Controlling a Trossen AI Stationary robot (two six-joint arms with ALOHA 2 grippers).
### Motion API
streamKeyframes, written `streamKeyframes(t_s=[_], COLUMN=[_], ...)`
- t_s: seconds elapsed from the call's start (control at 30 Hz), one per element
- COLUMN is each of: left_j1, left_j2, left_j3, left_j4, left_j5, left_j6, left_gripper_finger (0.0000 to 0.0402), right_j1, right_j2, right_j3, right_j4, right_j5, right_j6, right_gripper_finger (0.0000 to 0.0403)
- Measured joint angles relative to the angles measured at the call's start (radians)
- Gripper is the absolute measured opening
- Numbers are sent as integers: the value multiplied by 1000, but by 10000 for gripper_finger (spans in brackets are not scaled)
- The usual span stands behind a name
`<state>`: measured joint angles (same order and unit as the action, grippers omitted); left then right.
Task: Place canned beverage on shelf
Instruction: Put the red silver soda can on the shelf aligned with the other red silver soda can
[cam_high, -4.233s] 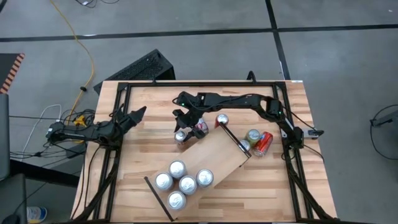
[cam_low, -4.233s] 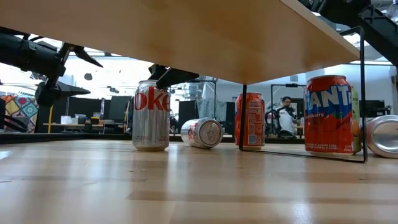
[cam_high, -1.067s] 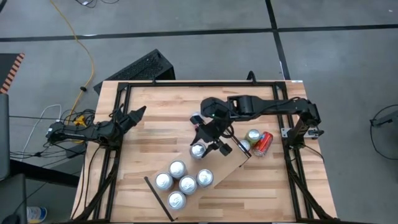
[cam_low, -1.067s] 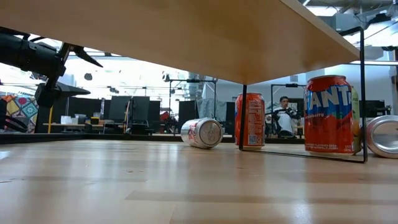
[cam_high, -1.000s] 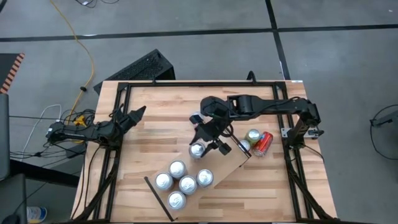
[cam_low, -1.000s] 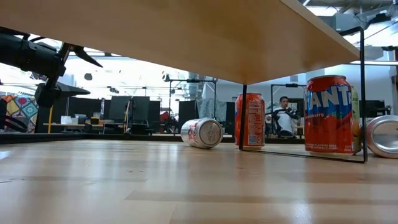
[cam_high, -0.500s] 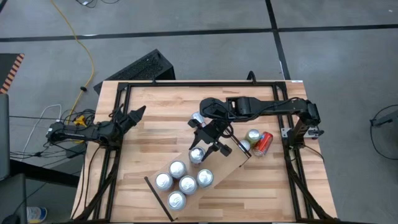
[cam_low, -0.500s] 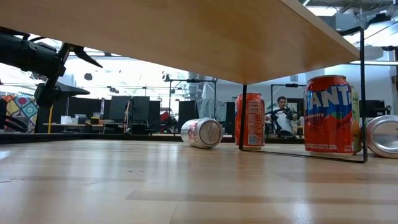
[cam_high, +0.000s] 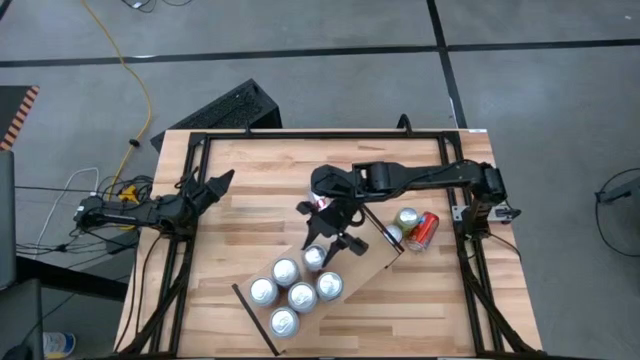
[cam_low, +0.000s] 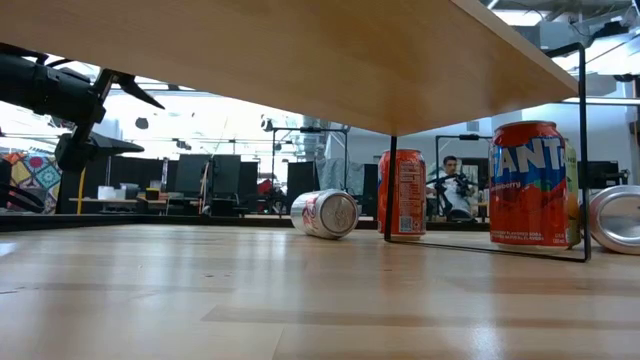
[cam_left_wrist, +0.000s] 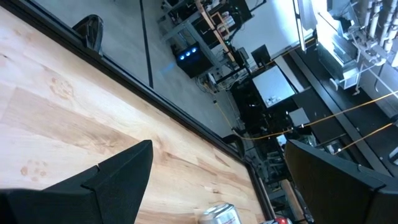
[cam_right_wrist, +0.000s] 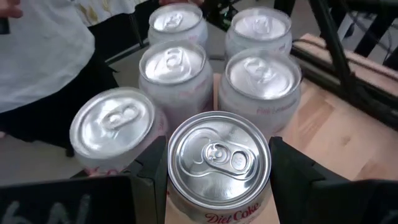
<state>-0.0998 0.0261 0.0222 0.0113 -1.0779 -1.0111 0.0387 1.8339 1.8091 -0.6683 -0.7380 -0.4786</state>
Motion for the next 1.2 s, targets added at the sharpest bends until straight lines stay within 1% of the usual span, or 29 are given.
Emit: streamKeyframes(t_s=[0.53,0.83,1.2], left_j1=[0,0,0], left_j2=[0,0,0], left_j3=[0,0,0], left_j4=[-2,-2,-2], left_j5=[-10,-11,-11], left_j6=[6,6,6], left_gripper_finger=[351,351,351], right_j1=[-8,-8,-7], right_j2=[-1,3,3], right_j3=[1,1,1], right_j4=[31,58,58], right_j5=[0,0,2], right_j6=[-19,-18,-4], right_gripper_finger=[205,232,234])
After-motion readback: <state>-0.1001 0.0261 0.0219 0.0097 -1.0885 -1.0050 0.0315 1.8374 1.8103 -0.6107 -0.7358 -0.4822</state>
